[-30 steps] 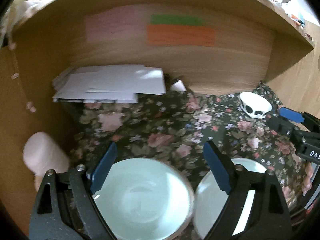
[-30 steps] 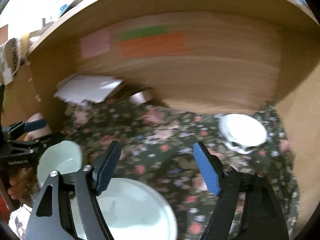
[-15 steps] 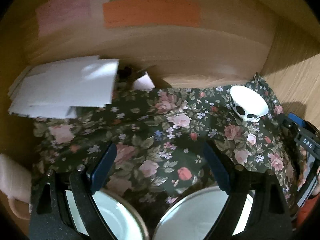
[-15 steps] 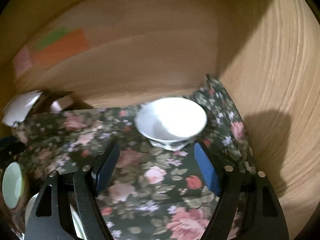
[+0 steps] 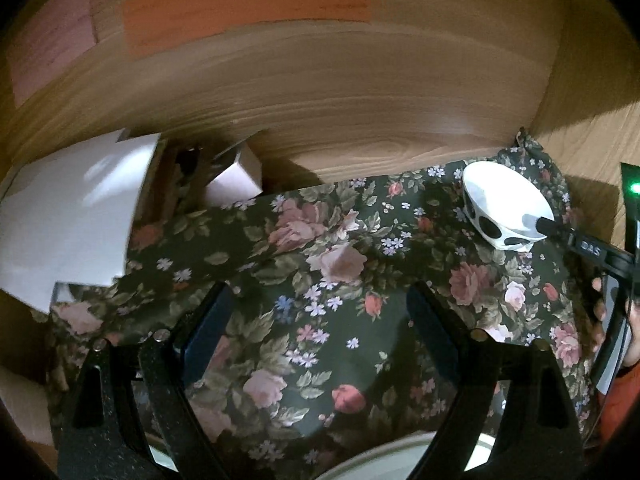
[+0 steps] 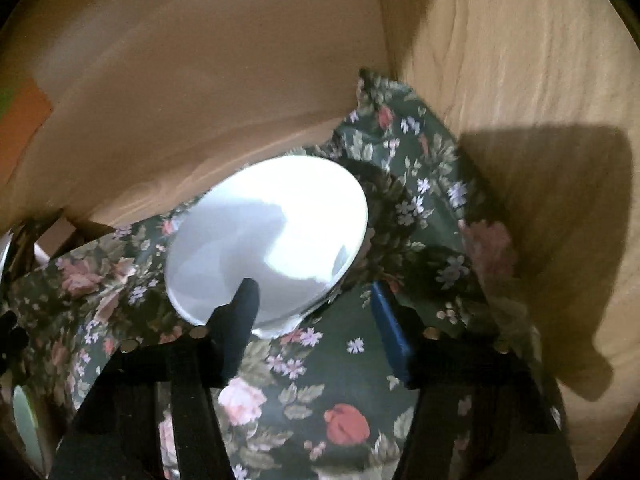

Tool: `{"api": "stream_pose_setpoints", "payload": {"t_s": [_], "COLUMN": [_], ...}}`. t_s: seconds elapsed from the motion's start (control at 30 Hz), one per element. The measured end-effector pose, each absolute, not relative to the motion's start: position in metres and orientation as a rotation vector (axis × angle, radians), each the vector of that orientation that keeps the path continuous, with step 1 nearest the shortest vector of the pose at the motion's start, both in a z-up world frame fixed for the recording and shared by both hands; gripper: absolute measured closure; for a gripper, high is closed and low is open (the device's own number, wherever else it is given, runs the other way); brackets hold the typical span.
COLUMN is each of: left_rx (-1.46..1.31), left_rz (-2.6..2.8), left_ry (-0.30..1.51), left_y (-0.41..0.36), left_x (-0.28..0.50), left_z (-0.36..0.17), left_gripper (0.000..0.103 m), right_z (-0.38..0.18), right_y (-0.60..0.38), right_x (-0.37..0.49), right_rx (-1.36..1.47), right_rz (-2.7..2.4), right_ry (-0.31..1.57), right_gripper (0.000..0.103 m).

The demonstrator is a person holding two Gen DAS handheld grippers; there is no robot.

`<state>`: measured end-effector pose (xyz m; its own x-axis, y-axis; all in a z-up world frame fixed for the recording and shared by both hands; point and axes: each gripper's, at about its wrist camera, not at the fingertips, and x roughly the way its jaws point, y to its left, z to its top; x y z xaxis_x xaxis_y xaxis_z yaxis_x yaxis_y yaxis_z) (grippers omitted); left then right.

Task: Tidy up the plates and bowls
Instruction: 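Move both grippers to the white bowl rim and close them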

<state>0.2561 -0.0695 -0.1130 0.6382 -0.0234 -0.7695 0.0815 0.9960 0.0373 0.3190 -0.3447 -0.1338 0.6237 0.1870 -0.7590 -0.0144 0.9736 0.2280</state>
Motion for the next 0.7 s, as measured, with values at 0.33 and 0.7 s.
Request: {"api": "stream_pose_setpoints", "payload": {"t_s": [0.33, 0.7], "left_rx": [0.097, 0.101], "left_rz": [-0.073, -0.083], "left_ry": [0.887, 0.929], "left_y": [-0.090, -0.108], "left_x": [0.268, 0.278], "left_z": [-0.122, -0.146], "left_gripper": [0.014, 0.014], "right_z": [-0.148, -0.156], "right_y": [-0.328, -0.281], "right_x": [0.329, 0.274], "right_rx": [0.152, 0.005], "right_rz": [0.197, 0.433], "right_ry": [0.932, 0.978], "right_gripper": [0.077, 0.086]}}
